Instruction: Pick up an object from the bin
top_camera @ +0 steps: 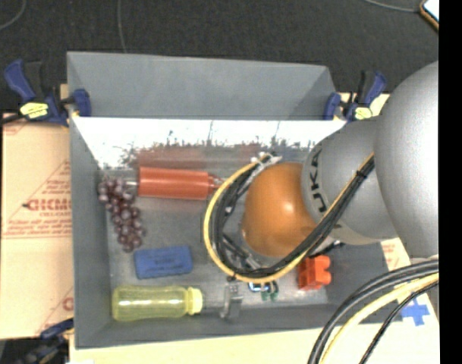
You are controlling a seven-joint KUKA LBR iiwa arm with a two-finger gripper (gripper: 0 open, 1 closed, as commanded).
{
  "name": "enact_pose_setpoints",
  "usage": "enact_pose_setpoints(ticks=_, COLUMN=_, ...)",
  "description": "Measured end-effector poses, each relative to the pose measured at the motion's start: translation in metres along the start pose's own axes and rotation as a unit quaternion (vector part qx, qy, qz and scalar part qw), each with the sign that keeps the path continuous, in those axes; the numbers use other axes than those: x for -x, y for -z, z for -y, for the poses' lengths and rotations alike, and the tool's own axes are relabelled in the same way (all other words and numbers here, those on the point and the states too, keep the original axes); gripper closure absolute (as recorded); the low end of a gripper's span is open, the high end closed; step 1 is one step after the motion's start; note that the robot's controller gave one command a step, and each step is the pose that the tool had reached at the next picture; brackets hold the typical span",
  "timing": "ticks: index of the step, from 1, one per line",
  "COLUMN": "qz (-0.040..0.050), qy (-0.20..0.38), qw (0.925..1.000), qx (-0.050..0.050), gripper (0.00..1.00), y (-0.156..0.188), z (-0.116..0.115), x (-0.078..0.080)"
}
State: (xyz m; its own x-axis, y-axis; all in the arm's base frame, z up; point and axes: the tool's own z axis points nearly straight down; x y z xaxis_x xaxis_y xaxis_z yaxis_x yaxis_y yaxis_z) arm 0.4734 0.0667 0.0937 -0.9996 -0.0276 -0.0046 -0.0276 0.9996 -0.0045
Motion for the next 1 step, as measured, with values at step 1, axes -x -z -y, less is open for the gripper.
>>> enact_pose_setpoints(ticks=1, qz=0.0206, qy=-0.034, qw=0.9992, qx=0.002, gripper=0.0, y=-0.0023, z=-0.0565, x=0.0393)
